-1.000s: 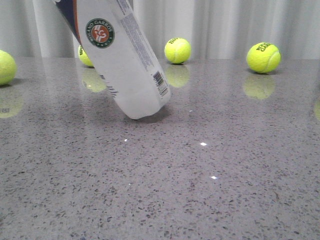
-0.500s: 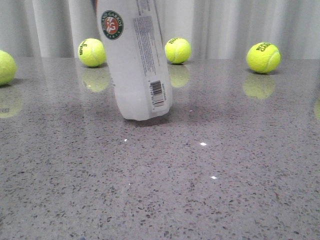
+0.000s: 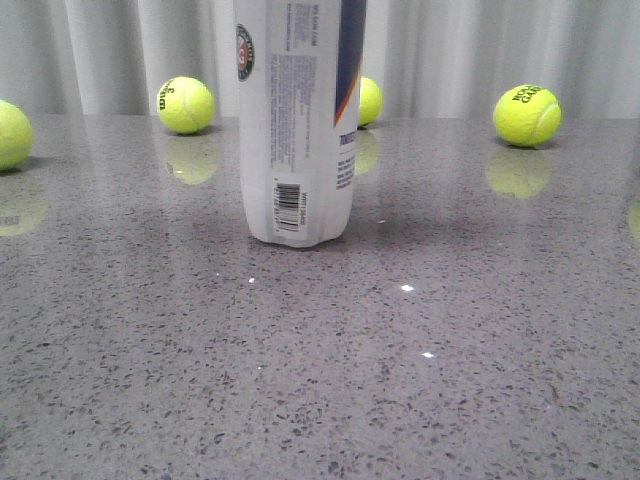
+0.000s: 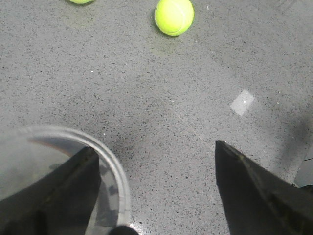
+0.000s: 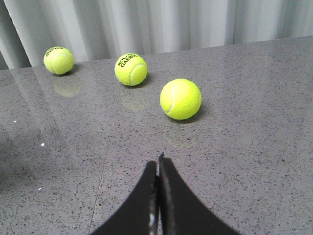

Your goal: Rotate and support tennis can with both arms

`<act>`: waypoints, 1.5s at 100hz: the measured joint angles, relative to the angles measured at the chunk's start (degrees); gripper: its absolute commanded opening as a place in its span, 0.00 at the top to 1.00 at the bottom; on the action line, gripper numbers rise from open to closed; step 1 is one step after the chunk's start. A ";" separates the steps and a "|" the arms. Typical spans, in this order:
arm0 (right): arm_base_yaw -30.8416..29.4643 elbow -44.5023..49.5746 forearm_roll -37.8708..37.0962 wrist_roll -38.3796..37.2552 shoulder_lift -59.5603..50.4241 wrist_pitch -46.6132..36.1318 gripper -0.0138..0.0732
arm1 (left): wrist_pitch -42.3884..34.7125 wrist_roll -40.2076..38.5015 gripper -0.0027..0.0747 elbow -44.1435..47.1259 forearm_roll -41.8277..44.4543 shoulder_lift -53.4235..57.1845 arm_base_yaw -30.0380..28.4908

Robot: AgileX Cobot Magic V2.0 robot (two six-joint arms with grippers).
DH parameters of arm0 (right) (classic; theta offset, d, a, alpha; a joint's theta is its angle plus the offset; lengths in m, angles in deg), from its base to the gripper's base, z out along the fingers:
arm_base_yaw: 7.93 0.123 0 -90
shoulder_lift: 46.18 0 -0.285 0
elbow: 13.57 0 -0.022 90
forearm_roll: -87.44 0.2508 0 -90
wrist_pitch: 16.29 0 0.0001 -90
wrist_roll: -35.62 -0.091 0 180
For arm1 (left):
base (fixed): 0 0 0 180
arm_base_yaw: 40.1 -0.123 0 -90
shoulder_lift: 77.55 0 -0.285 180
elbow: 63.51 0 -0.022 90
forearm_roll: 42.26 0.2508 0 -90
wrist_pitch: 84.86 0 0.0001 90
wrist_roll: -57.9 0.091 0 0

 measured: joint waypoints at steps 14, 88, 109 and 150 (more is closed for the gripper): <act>0.00 0.00 0.00 0.00 0.00 0.00 0.92 | -0.09 0.00 0.34 0.00 0.00 -0.10 0.00; 0.00 0.00 0.00 0.00 0.00 0.00 0.92 | -7.68 -12.08 0.99 7.05 24.08 13.82 0.10; 0.00 0.00 0.00 0.00 0.00 0.00 0.92 | -14.41 -21.28 0.99 18.89 33.99 23.15 0.10; 0.00 0.00 0.00 -0.12 0.00 0.00 0.92 | -22.25 -25.82 0.99 41.18 39.55 39.19 0.10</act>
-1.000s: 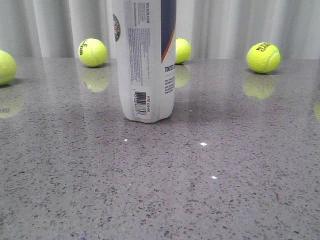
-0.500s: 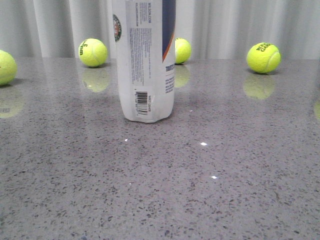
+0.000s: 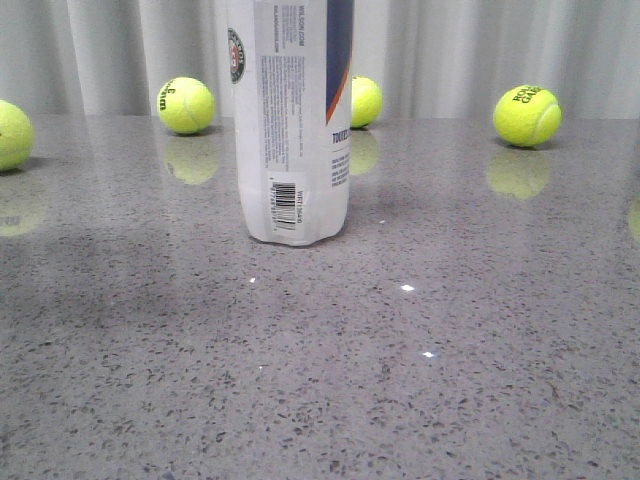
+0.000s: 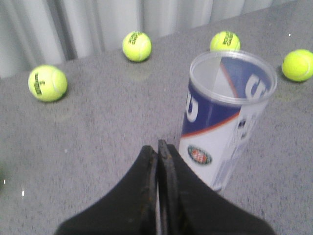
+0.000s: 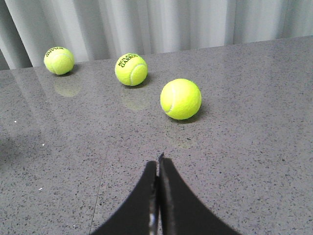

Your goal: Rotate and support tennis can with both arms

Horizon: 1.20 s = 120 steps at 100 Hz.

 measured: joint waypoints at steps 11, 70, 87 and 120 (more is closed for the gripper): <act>0.00 0.00 0.00 0.00 0.00 0.00 0.92 | -4.49 -2.38 0.99 6.86 0.69 4.15 0.00; 0.00 0.00 0.00 0.00 0.00 0.00 0.92 | -12.80 -8.44 0.99 30.00 3.17 16.88 0.00; 0.00 0.00 0.00 0.00 0.00 0.00 0.92 | -13.38 -8.18 0.99 31.67 3.79 19.79 -1.93; 0.00 0.00 0.00 0.12 0.00 0.00 0.92 | -26.94 12.01 0.99 38.65 -10.78 28.99 -19.91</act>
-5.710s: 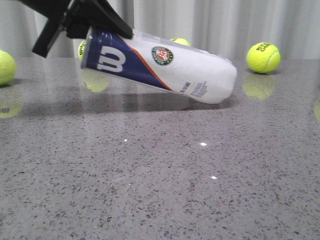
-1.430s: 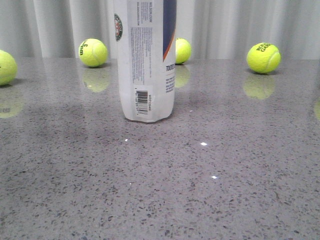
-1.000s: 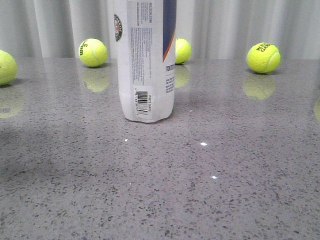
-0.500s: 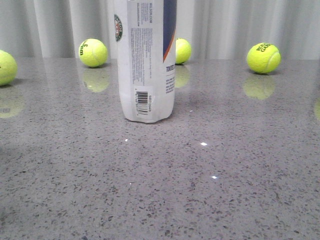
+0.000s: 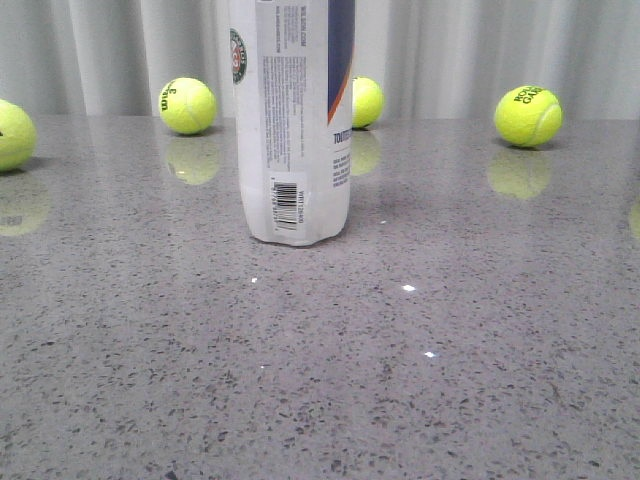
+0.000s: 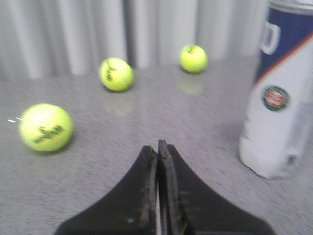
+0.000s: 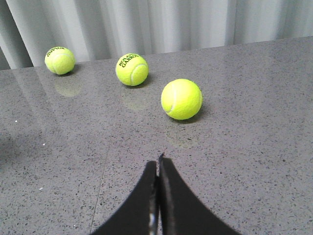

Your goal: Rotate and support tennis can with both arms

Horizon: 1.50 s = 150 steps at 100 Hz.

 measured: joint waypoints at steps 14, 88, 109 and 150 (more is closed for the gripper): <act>0.00 0.00 0.00 0.00 0.00 0.00 0.92 | -4.54 2.01 0.99 4.77 -2.38 3.90 -6.66; 0.00 0.05 0.00 0.00 0.00 -0.06 0.92 | -8.16 7.95 0.99 20.20 -8.63 24.89 -22.12; 0.00 0.05 0.00 0.00 0.00 -0.06 0.92 | -5.16 8.05 0.99 20.20 -8.63 24.89 -22.16; 0.00 0.05 0.00 -0.11 0.00 -0.06 0.92 | -0.40 8.08 0.99 20.20 -8.63 24.89 -20.38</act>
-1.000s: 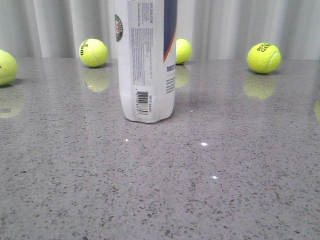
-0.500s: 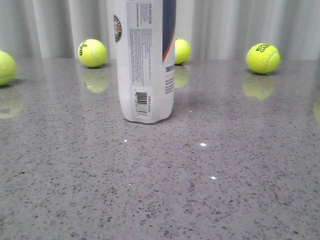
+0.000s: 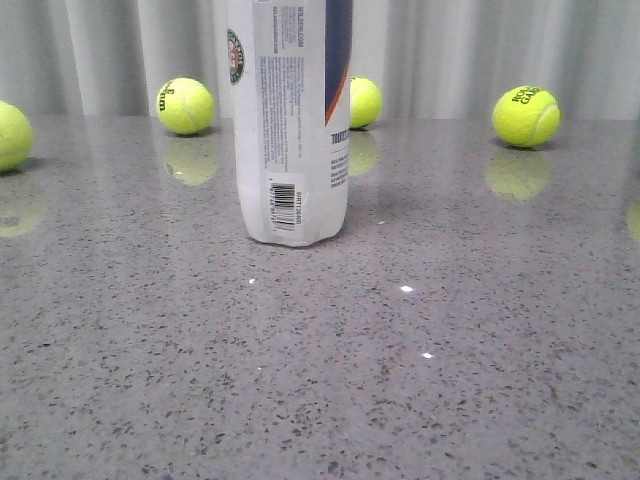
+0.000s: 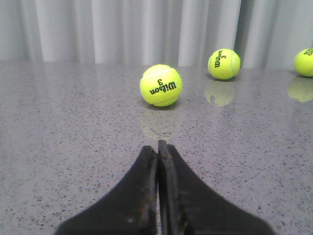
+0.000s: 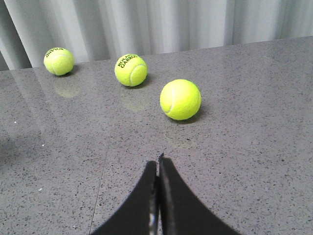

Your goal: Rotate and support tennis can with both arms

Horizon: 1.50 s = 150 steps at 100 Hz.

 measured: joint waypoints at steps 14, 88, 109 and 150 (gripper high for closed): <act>0.00 0.00 0.00 0.00 0.00 0.00 0.92 | 0.31 0.00 0.99 0.00 0.00 0.00 0.24; 0.00 0.00 -4.07 0.00 0.00 0.00 0.92 | 0.31 0.10 0.99 0.00 0.00 0.00 0.24; 0.00 0.41 -5.74 0.00 0.00 -1.54 0.92 | 0.31 0.10 0.99 0.00 0.00 0.00 0.24; 0.00 19.46 -1.12 3.72 -0.62 -32.66 0.92 | 0.31 0.10 0.99 0.00 0.00 0.00 0.24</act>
